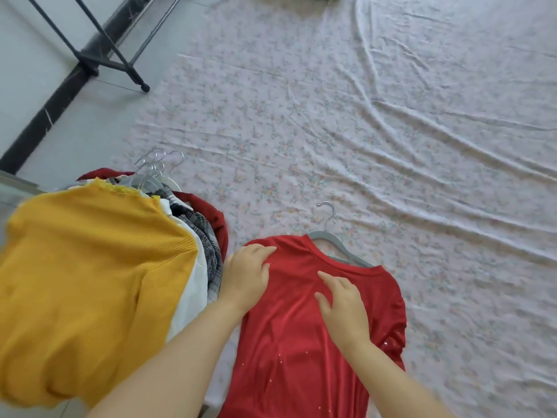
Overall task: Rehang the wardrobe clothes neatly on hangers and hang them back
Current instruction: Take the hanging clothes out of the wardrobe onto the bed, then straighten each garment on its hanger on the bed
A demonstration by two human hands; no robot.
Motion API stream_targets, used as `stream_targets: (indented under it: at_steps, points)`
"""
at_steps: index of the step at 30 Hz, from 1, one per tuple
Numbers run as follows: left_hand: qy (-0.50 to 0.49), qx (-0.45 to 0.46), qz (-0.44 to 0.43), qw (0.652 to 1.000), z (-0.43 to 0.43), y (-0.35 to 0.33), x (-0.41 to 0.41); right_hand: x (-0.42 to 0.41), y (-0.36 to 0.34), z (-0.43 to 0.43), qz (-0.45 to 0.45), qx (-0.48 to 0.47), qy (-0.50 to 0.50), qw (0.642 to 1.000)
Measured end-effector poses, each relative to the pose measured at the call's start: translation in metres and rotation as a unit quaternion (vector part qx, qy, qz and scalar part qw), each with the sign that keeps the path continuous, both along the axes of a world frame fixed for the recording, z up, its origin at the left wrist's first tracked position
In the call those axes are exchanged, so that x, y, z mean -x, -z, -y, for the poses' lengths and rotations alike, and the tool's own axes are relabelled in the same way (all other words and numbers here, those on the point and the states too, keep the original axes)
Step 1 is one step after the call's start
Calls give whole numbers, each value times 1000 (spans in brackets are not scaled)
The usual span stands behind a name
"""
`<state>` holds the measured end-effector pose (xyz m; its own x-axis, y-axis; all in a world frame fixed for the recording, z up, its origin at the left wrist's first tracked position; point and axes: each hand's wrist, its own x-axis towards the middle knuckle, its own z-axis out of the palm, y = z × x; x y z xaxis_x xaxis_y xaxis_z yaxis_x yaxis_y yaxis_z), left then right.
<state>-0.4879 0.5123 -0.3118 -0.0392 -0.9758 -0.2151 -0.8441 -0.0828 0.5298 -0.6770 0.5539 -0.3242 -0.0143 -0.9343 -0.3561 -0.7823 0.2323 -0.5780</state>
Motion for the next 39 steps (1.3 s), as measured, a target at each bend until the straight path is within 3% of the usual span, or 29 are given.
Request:
stream_targets:
  at_steps: [15,28,39]
  points:
    - [-136,23,100,985,-28,-83,-194,-151,-70,40,23,65,-136,988]
    - [-114,3,36,993,20,-18,-350,-358,-1,127,-1,11,-135,991]
    - [-121,-17,-14,992,22,25,-394,-406,56,150,-7,20,-24,999]
